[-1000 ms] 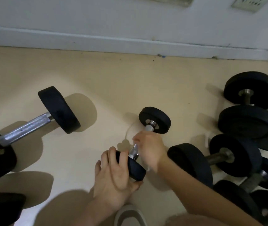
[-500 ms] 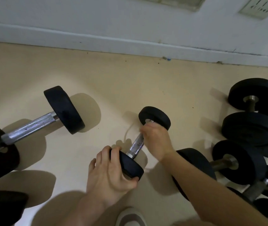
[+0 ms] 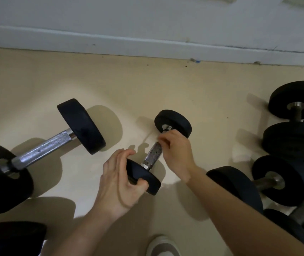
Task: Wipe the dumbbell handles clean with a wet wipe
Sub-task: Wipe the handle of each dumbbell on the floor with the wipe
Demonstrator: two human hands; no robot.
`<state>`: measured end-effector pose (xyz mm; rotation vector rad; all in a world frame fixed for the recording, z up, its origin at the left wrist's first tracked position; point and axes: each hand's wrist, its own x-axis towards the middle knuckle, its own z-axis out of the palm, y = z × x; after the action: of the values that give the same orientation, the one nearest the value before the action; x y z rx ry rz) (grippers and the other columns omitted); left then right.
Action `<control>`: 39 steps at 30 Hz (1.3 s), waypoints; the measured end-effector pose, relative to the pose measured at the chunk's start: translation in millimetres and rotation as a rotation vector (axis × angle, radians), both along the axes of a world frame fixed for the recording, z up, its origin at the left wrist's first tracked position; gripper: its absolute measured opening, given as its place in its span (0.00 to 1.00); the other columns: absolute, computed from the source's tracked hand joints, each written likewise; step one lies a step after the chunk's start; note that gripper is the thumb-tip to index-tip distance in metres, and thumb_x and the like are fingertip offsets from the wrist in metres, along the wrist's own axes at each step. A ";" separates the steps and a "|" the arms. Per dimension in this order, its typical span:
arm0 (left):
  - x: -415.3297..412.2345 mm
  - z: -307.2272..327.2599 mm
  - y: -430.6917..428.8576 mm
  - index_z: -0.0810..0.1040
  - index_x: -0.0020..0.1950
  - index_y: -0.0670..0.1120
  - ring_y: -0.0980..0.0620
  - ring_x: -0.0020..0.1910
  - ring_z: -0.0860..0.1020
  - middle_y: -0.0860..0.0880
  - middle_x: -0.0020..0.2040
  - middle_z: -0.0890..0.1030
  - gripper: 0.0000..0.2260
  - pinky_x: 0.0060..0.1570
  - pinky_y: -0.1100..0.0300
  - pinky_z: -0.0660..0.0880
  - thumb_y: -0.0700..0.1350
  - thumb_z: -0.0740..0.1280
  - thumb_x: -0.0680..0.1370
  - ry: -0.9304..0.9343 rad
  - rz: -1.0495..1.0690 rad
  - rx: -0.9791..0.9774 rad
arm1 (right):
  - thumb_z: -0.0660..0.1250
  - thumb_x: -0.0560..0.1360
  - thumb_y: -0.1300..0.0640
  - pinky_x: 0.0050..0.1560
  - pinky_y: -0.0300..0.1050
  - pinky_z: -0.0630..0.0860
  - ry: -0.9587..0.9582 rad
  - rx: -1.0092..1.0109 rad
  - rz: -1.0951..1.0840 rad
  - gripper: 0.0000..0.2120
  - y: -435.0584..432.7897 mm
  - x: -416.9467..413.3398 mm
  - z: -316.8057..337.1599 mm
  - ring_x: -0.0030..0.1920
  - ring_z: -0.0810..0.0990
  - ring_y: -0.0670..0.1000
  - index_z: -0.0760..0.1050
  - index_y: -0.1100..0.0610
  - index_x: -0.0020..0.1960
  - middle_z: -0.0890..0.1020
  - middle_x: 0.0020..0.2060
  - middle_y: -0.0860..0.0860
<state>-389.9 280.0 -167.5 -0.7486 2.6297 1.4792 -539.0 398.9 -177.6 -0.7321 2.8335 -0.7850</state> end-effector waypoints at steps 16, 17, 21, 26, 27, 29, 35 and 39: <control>-69.2 25.0 -34.1 0.75 0.53 0.51 0.49 0.49 0.73 0.50 0.52 0.73 0.13 0.49 0.51 0.73 0.38 0.67 0.71 -0.050 -0.011 -0.152 | 0.68 0.73 0.67 0.42 0.38 0.75 -0.514 -0.058 -0.154 0.04 -19.5 54.0 34.8 0.34 0.79 0.45 0.82 0.64 0.44 0.84 0.39 0.57; -77.1 32.3 -28.7 0.75 0.53 0.51 0.49 0.48 0.73 0.50 0.52 0.73 0.13 0.48 0.53 0.74 0.38 0.66 0.72 -0.004 -0.060 -0.177 | 0.69 0.73 0.65 0.43 0.40 0.78 -0.540 -0.129 -0.268 0.04 -8.9 50.8 48.0 0.35 0.80 0.47 0.82 0.61 0.44 0.84 0.39 0.54; -106.7 77.7 22.1 0.79 0.48 0.51 0.53 0.45 0.77 0.53 0.46 0.79 0.08 0.47 0.56 0.76 0.40 0.63 0.76 0.137 -0.153 0.320 | 0.66 0.75 0.66 0.41 0.44 0.79 -0.766 -0.592 -0.513 0.01 53.1 41.1 121.7 0.39 0.79 0.53 0.76 0.62 0.46 0.79 0.40 0.58; -110.0 109.8 82.8 0.80 0.47 0.53 0.52 0.39 0.83 0.49 0.40 0.83 0.09 0.40 0.55 0.81 0.55 0.72 0.71 0.041 -0.348 0.651 | 0.63 0.74 0.67 0.45 0.47 0.81 -0.911 -0.923 -0.544 0.09 106.1 47.2 161.6 0.45 0.81 0.58 0.73 0.67 0.54 0.80 0.47 0.63; -109.3 110.8 91.9 0.80 0.48 0.53 0.51 0.39 0.83 0.48 0.40 0.83 0.10 0.38 0.57 0.80 0.52 0.75 0.70 0.060 -0.333 0.699 | 0.62 0.75 0.67 0.42 0.45 0.82 -0.879 -0.981 -0.584 0.06 114.9 45.3 158.4 0.43 0.82 0.57 0.74 0.65 0.52 0.80 0.46 0.62; -110.9 106.2 105.8 0.80 0.49 0.52 0.50 0.39 0.83 0.47 0.40 0.84 0.11 0.38 0.60 0.78 0.45 0.77 0.69 0.092 -0.293 0.750 | 0.61 0.76 0.68 0.41 0.45 0.80 -0.836 -1.071 -0.612 0.05 128.0 39.9 146.2 0.44 0.81 0.56 0.74 0.62 0.50 0.79 0.46 0.61; -90.3 106.2 142.0 0.82 0.51 0.48 0.50 0.41 0.84 0.46 0.39 0.85 0.10 0.44 0.56 0.78 0.40 0.75 0.70 0.111 -0.145 0.706 | 0.67 0.73 0.65 0.41 0.41 0.79 -0.828 -1.066 -0.417 0.14 172.1 55.5 129.5 0.44 0.81 0.54 0.76 0.64 0.58 0.80 0.46 0.60; -77.8 118.0 167.1 0.80 0.55 0.44 0.48 0.43 0.84 0.41 0.43 0.85 0.12 0.44 0.57 0.78 0.39 0.72 0.72 0.038 -0.072 0.870 | 0.68 0.72 0.67 0.40 0.41 0.78 -0.749 -1.034 -0.481 0.08 198.2 66.6 128.8 0.43 0.82 0.53 0.80 0.62 0.51 0.84 0.43 0.58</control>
<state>-467.8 447.0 -49.6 -0.5064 1.6818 2.3161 -472.4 597.1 -48.8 0.2339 1.7824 -2.0840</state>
